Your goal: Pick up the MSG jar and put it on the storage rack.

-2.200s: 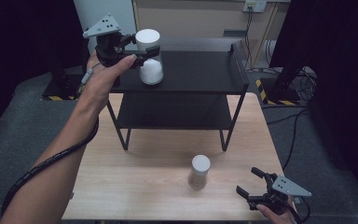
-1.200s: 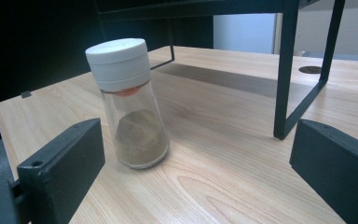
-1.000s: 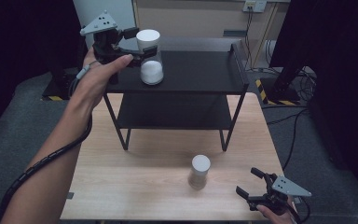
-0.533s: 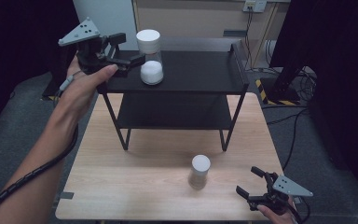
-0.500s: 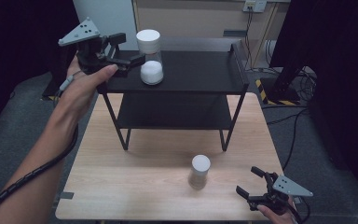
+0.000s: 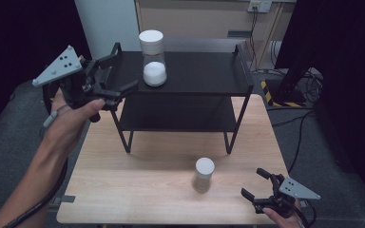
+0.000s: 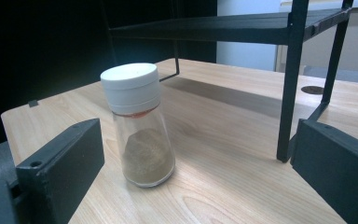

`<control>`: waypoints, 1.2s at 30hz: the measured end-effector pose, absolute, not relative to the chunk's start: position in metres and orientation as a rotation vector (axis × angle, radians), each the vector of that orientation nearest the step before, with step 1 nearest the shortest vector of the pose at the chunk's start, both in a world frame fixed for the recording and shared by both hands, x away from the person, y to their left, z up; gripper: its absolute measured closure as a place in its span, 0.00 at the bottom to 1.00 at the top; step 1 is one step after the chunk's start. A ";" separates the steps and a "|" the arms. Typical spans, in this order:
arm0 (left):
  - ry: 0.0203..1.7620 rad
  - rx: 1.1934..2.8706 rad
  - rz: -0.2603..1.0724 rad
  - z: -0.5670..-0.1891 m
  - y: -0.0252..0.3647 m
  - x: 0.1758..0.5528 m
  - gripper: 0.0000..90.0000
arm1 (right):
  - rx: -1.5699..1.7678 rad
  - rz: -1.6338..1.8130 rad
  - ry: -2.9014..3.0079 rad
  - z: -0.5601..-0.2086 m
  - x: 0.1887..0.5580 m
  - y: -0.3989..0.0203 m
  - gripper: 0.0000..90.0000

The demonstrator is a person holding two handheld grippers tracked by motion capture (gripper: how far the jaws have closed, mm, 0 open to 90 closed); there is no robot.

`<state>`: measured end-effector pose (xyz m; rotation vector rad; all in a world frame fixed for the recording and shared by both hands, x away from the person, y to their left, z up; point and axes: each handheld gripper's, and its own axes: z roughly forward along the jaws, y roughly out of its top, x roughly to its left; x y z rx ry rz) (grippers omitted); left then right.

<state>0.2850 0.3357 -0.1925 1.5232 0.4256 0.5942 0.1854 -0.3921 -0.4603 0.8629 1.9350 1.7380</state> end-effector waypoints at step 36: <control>0.468 1.633 0.470 -0.347 0.302 0.231 0.02 | 0.842 1.713 1.926 -0.452 0.182 -0.393 0.03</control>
